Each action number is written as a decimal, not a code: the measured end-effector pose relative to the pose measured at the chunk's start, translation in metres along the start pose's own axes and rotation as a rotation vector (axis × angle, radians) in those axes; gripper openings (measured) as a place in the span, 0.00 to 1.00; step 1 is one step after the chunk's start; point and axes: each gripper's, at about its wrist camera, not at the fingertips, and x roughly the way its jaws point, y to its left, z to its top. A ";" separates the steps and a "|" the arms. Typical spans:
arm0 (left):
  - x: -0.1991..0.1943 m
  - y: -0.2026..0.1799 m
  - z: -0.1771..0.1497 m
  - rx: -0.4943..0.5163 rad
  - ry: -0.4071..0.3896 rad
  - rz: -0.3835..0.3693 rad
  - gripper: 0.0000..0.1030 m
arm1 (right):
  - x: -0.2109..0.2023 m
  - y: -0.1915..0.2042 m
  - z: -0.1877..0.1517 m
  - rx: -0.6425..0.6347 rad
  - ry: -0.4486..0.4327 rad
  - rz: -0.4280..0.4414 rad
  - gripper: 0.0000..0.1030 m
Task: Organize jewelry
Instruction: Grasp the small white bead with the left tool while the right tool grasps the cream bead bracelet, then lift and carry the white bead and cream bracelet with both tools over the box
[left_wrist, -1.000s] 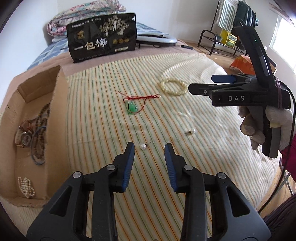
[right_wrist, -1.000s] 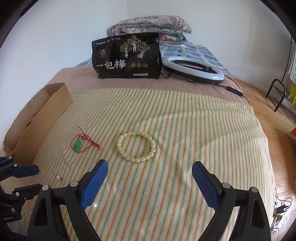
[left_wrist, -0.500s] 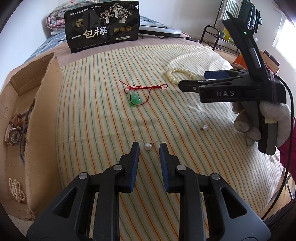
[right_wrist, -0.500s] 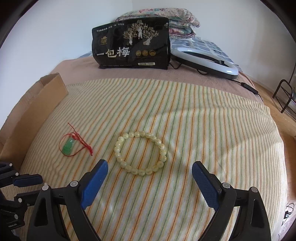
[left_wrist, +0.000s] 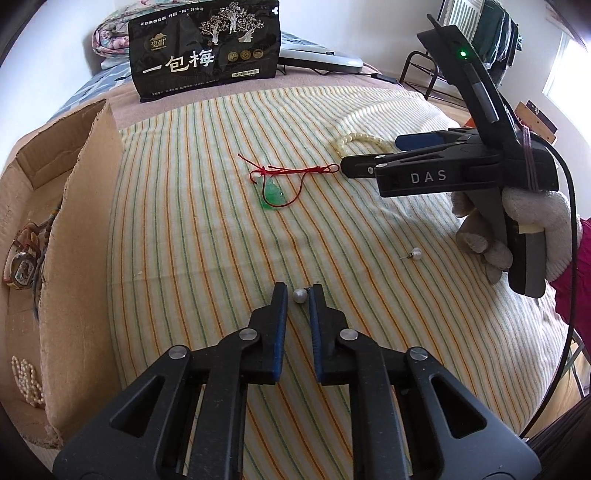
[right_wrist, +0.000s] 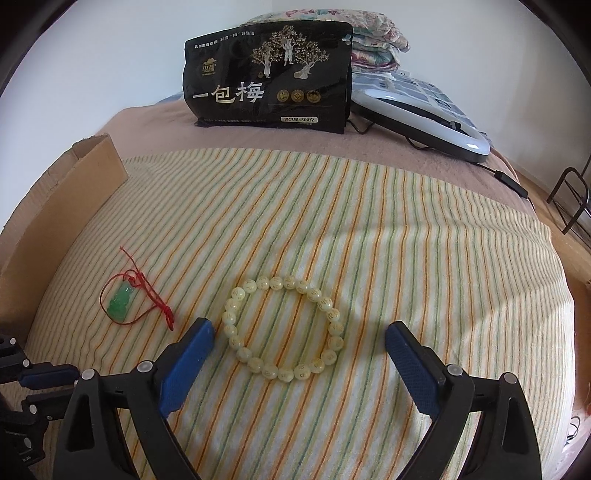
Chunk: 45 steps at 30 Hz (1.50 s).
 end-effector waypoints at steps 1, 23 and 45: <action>0.000 0.000 0.000 0.000 0.000 0.000 0.09 | 0.001 0.000 0.001 -0.001 0.001 0.002 0.92; -0.009 -0.004 0.000 -0.012 -0.019 -0.017 0.06 | -0.013 -0.005 -0.002 0.026 -0.024 0.107 0.05; -0.063 -0.002 -0.004 -0.027 -0.106 -0.027 0.06 | -0.077 0.020 0.000 0.007 -0.103 0.084 0.05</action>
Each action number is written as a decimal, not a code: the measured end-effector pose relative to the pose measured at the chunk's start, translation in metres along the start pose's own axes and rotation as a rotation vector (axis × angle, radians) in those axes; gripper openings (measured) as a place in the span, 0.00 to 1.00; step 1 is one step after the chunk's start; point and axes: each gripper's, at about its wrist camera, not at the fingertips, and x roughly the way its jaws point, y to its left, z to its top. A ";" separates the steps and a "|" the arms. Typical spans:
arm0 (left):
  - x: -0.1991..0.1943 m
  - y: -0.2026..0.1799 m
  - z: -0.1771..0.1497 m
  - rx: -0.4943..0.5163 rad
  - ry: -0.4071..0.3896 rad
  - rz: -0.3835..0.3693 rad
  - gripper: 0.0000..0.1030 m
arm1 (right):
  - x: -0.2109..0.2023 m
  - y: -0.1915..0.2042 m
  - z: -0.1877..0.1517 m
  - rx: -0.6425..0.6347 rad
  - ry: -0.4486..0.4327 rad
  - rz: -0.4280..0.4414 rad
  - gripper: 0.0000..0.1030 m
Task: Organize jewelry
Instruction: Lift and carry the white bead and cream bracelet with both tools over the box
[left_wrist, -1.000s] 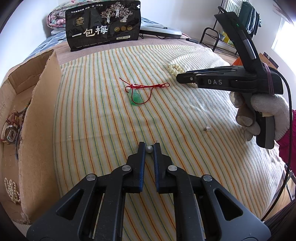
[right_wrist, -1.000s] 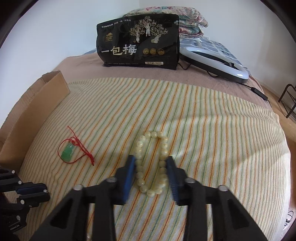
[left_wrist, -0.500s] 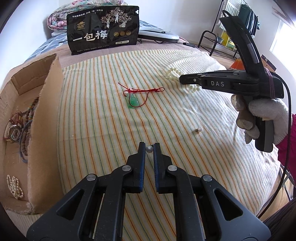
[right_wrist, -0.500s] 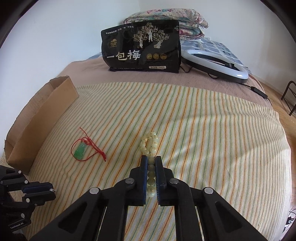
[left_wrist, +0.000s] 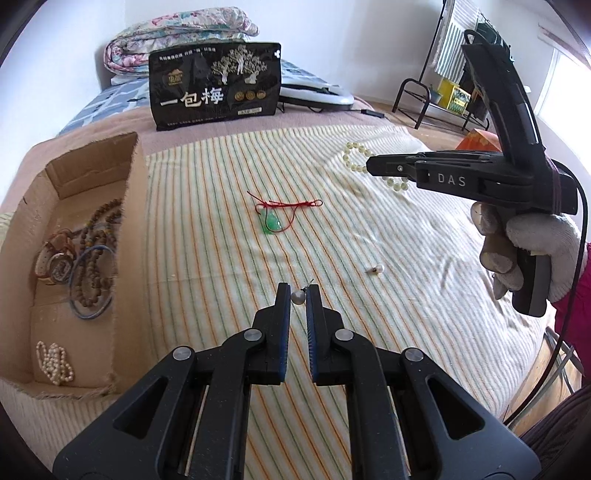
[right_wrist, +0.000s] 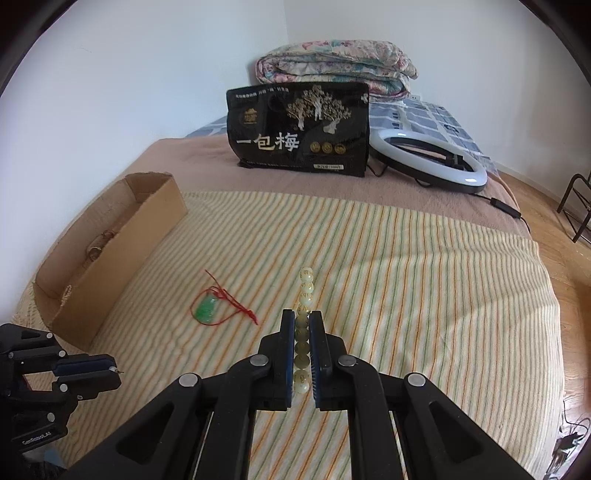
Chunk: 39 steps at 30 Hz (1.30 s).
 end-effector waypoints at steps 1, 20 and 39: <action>-0.004 0.001 0.000 -0.002 -0.006 0.001 0.06 | -0.004 0.002 0.001 -0.003 -0.005 -0.001 0.05; -0.076 0.027 0.005 -0.031 -0.115 0.046 0.06 | -0.061 0.057 0.025 -0.039 -0.088 0.031 0.05; -0.120 0.092 -0.004 -0.105 -0.178 0.135 0.06 | -0.064 0.131 0.052 -0.107 -0.114 0.108 0.05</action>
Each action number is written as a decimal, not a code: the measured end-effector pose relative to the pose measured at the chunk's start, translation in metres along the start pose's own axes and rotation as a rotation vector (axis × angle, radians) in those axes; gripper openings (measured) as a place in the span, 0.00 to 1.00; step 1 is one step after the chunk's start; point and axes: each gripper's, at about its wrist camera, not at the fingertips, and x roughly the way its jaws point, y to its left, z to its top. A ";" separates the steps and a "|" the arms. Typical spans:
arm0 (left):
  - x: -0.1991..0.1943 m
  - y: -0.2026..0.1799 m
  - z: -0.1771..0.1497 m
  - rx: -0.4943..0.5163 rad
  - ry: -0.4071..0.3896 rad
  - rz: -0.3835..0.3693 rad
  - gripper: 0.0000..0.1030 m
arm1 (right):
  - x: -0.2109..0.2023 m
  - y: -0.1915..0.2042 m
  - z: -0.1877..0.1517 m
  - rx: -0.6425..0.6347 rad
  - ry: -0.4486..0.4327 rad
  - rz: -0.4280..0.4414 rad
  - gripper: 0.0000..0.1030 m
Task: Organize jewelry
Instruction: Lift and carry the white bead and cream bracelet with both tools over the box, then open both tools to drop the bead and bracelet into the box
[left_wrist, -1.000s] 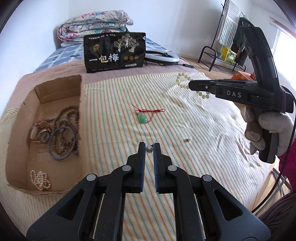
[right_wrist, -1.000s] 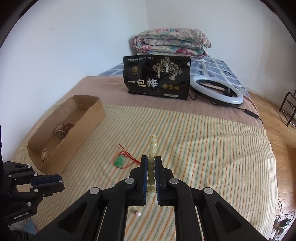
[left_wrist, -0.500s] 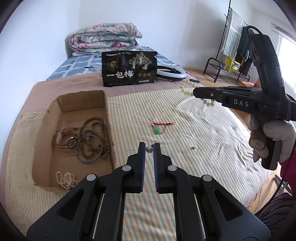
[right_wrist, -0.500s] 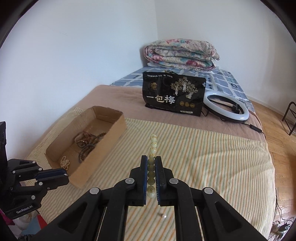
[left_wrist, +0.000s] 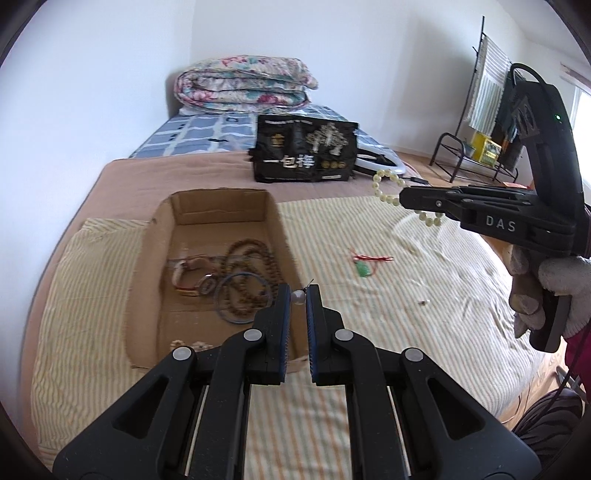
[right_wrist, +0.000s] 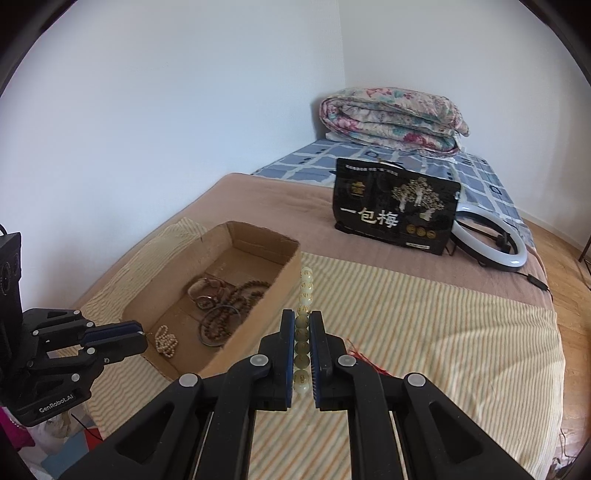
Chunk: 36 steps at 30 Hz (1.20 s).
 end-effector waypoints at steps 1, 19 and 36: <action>-0.001 0.004 0.000 -0.004 -0.001 0.008 0.06 | 0.002 0.004 0.002 -0.003 0.001 0.007 0.05; 0.010 0.080 -0.008 -0.094 0.025 0.126 0.06 | 0.050 0.063 0.011 -0.027 0.037 0.122 0.05; 0.028 0.089 -0.012 -0.134 0.058 0.110 0.06 | 0.097 0.073 0.015 0.013 0.072 0.143 0.05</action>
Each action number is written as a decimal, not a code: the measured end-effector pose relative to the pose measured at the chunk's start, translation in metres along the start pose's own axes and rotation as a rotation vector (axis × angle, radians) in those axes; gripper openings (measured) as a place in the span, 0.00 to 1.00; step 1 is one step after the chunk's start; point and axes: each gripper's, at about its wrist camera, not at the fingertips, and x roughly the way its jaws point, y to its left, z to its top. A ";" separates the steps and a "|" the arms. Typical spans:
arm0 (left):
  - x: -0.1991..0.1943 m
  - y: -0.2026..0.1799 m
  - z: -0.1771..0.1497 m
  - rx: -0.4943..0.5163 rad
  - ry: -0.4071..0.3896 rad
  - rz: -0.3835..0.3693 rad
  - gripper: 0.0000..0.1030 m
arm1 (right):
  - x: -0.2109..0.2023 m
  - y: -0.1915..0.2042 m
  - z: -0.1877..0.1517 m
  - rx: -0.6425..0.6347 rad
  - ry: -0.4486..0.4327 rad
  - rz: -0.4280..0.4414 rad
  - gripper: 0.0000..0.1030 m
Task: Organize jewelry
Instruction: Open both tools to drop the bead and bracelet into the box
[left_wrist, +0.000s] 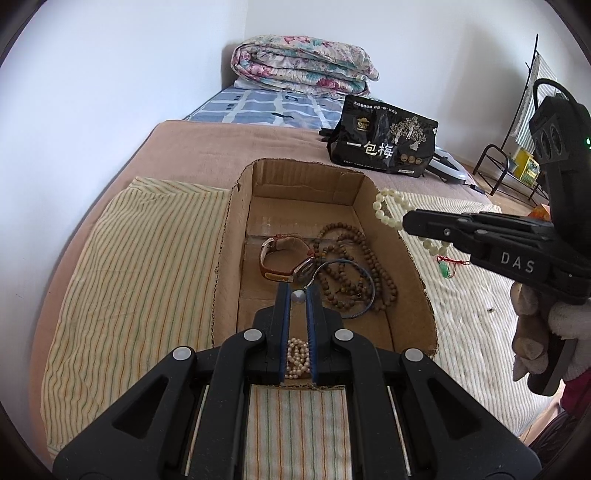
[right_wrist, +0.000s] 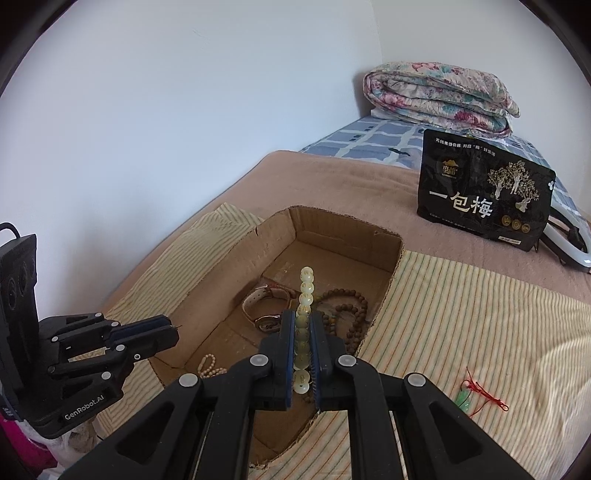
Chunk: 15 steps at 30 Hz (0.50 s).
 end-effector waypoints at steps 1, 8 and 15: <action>0.001 0.001 0.000 -0.002 0.002 0.003 0.06 | 0.001 0.000 0.000 -0.001 0.004 0.002 0.05; 0.006 0.005 0.000 -0.023 0.022 -0.002 0.07 | 0.004 0.003 0.000 -0.003 0.003 -0.009 0.40; 0.000 0.001 -0.004 -0.010 -0.017 0.020 0.64 | -0.006 0.007 0.002 -0.008 -0.036 -0.074 0.87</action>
